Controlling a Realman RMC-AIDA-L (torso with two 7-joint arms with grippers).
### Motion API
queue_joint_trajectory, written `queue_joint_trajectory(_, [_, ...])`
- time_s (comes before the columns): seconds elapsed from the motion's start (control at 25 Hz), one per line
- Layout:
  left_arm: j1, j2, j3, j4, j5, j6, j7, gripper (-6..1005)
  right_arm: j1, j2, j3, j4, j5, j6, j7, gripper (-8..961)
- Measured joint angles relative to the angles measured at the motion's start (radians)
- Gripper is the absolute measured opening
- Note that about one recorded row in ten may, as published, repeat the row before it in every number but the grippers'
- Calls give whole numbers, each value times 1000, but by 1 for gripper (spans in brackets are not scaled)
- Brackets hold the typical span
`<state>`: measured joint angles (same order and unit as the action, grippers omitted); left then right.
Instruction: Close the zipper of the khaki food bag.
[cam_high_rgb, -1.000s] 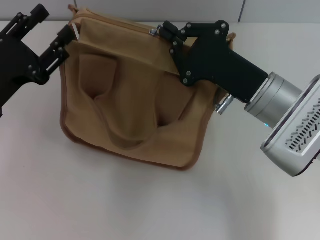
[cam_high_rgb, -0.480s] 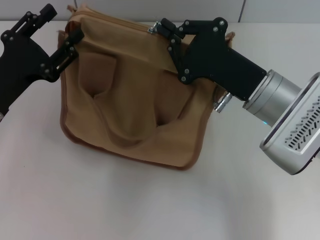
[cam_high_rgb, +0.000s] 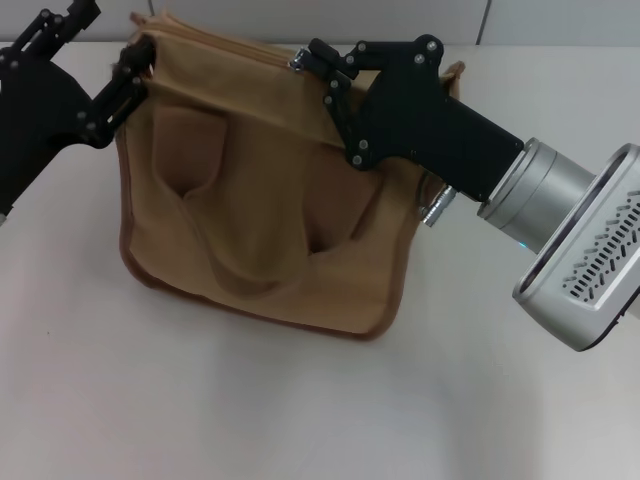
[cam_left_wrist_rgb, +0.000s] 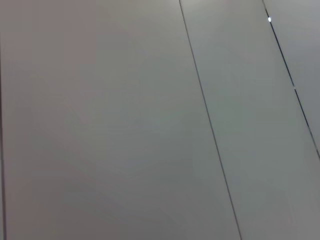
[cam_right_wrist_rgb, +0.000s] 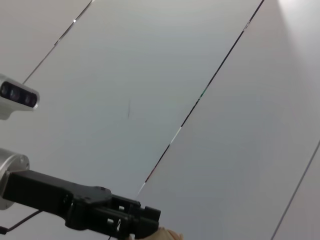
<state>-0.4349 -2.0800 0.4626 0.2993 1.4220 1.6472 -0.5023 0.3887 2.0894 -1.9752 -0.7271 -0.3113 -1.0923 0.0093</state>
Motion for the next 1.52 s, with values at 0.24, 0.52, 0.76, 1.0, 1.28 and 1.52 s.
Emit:
queue_joint_trajectory(0.24, [15, 1, 44, 0, 3, -28, 66, 653, 4, 0, -1, 1, 0, 0, 0, 4])
queue_joint_trajectory(0.52, [16, 1, 45, 0, 1, -36, 68, 651, 8, 0, -1, 0, 0, 0, 0, 4])
queue_joint_trajectory(0.76, [25, 2, 40, 0, 0, -50, 68, 652, 8, 0, 1, 0, 0, 0, 0, 3])
queue_joint_trajectory(1.0, [11, 1, 39, 0, -8, -52, 91, 652, 9, 0, 0, 0, 1, 0, 0, 1])
queue_joint_trajectory(1.28, [35, 0, 37, 0, -8, -51, 127, 651, 9, 0, -1, 0, 2, 0, 0, 0])
queue_joint_trajectory(1.52, [62, 2, 35, 0, -8, -30, 126, 651, 16, 0, -1, 2, 5, 0, 0, 0])
